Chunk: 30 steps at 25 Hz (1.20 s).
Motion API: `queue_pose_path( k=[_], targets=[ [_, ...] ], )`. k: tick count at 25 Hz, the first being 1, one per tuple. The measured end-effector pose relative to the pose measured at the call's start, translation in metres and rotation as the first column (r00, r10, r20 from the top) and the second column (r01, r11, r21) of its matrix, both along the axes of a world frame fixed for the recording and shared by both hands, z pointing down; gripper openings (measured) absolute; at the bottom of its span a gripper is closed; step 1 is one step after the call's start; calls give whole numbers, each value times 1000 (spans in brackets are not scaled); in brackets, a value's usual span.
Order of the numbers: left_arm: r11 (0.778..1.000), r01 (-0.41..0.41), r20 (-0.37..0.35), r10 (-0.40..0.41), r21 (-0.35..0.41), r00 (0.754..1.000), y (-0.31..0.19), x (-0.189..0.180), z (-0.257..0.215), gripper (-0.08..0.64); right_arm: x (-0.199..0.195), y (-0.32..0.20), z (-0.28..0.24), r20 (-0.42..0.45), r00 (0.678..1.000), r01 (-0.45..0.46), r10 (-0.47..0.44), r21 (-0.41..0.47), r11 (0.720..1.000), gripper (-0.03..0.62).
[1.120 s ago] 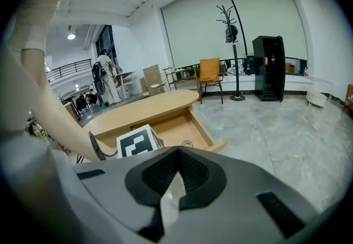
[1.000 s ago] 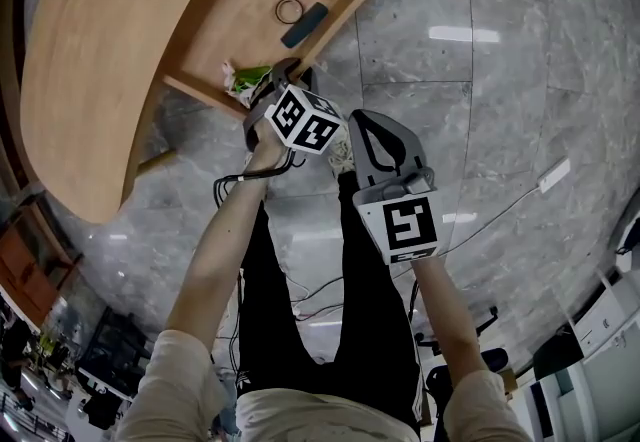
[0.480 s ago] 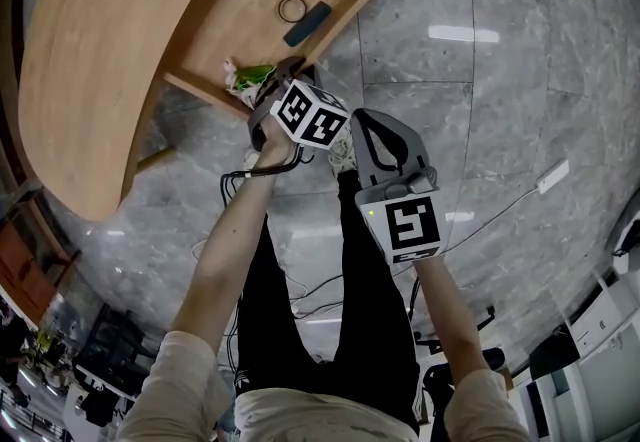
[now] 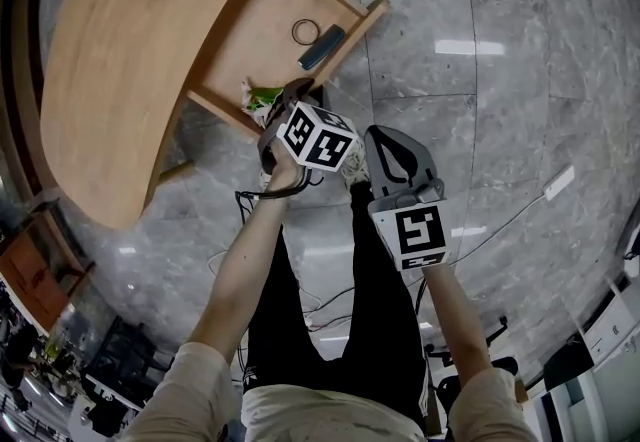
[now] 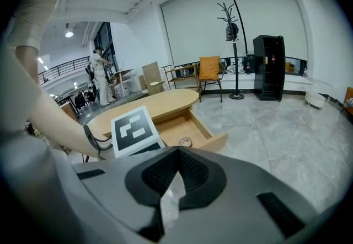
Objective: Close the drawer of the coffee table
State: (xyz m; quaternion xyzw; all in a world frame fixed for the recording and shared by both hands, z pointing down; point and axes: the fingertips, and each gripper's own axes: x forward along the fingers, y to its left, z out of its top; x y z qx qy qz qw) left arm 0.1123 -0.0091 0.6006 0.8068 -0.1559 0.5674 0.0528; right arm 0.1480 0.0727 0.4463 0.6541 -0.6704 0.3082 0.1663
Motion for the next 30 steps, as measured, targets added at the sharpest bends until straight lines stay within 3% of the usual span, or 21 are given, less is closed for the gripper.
queue_pose_path(
  k=[14,30],
  targets=[
    [1000,20,-50,-21,-17,999,-33,0,-31,69,-11,-25,-21,-38,999,23,-23,18,1000,6],
    [992,78,-32,-75,98,997,-118,-27,-29,71,-28,-35,-1,-27,997,70,-70,-14,997,6]
  ],
)
